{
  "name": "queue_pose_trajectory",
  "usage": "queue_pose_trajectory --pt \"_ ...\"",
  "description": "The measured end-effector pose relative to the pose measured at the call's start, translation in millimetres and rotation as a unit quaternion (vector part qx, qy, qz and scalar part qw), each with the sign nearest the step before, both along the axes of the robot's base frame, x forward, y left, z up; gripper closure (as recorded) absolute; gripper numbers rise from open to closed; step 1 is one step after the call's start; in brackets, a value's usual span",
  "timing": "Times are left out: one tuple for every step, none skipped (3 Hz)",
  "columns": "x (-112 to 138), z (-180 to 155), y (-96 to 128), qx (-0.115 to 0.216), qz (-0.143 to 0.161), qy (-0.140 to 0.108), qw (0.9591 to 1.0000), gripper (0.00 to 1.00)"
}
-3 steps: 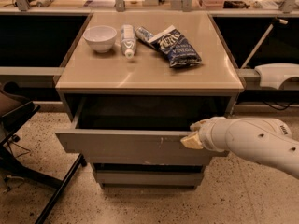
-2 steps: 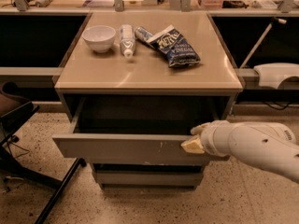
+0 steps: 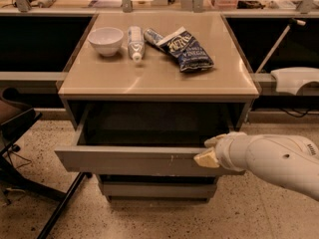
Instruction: Open top drawer
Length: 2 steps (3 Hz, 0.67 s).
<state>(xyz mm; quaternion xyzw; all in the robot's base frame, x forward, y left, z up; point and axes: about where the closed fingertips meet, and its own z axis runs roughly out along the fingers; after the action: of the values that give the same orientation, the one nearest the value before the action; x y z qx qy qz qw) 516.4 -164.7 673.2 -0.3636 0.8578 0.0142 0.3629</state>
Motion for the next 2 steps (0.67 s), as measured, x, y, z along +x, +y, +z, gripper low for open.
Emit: queue_pose_trajectory --pt "-1 1 0 0.0 0.0 0.0 1.0 1.0" --pt "-13 1 -1 0.002 -0.006 0.003 1.0 1.0"
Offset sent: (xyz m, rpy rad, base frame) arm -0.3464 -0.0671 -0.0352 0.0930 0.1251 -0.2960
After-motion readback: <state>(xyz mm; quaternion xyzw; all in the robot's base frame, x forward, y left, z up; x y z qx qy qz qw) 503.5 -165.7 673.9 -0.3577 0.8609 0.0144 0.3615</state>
